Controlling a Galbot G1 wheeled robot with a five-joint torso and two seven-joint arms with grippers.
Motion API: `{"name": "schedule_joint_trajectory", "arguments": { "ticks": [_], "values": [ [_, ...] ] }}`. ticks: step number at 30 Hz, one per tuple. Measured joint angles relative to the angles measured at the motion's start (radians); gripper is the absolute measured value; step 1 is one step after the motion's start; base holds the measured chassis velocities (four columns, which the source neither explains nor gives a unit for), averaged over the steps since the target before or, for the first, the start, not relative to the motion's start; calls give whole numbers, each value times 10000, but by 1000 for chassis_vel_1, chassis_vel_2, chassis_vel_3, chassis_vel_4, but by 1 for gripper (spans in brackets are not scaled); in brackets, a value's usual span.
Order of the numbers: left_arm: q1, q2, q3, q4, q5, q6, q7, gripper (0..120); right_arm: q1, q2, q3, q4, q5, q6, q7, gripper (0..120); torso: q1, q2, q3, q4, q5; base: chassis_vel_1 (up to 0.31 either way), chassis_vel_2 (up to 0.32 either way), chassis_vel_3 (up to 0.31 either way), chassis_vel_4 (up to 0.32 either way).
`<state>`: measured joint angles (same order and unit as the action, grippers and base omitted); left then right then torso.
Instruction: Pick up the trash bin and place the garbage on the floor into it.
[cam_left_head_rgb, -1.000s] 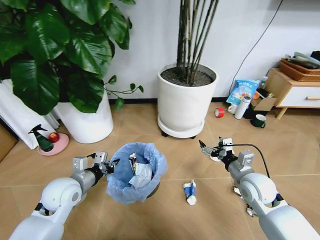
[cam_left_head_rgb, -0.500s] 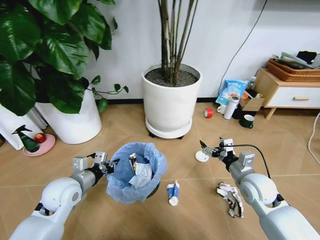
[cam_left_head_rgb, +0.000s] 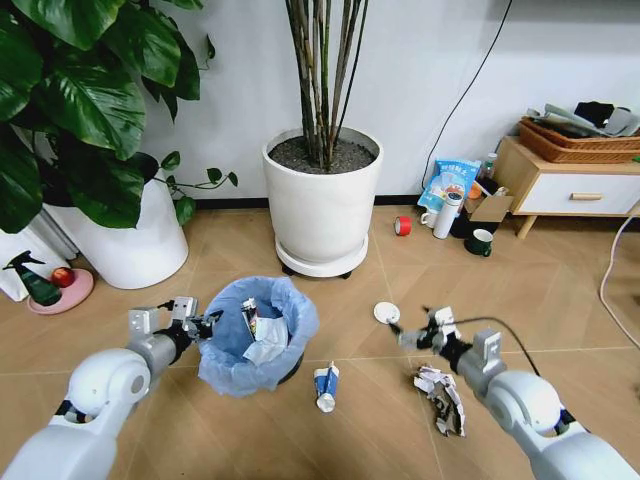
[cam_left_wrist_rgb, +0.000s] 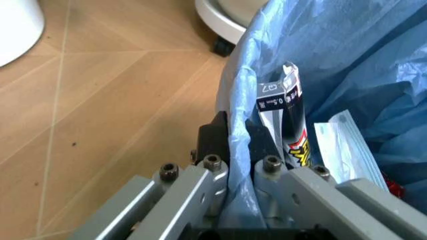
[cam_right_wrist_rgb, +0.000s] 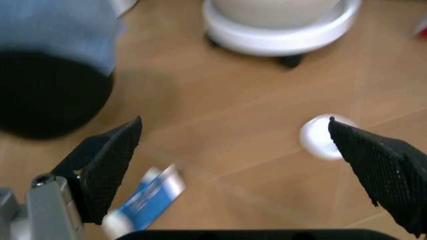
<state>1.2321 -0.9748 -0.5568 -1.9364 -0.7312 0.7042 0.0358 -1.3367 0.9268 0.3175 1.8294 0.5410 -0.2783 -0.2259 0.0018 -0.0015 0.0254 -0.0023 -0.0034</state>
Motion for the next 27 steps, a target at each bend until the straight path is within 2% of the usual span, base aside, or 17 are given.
{"name": "schedule_joint_trajectory", "arguments": {
  "ticks": [2,4,6,9,21,27],
  "values": [
    [-5,34,-111,57,-35,14,13,0,337,-16,-676,-310,-32,0,0,100,0,0,0,1,4,0,0,0,0],
    [-3,41,-149,70,-45,17,19,0,467,-13,-914,-420,-48,-6,0,100,0,0,0,3,3,0,0,0,0],
    [33,86,-322,121,-117,40,47,0,1225,135,-1971,-1022,-79,-90,123,100,0,0,0,3,4,0,0,0,0],
    [119,166,-589,235,-167,68,157,0,1877,473,-2904,-1701,9,-544,506,100,0,0,1,3,3,0,0,0,0],
    [45,368,-655,390,-279,106,331,0,2429,1191,-3851,-2721,790,-1429,1549,100,0,0,0,-1,1,0,0,0,0],
    [105,382,-533,268,-283,116,318,0,2883,2373,-4314,-3406,1319,-1628,2427,100,0,0,1,1,0,0,0,0,0]
  ]
}}
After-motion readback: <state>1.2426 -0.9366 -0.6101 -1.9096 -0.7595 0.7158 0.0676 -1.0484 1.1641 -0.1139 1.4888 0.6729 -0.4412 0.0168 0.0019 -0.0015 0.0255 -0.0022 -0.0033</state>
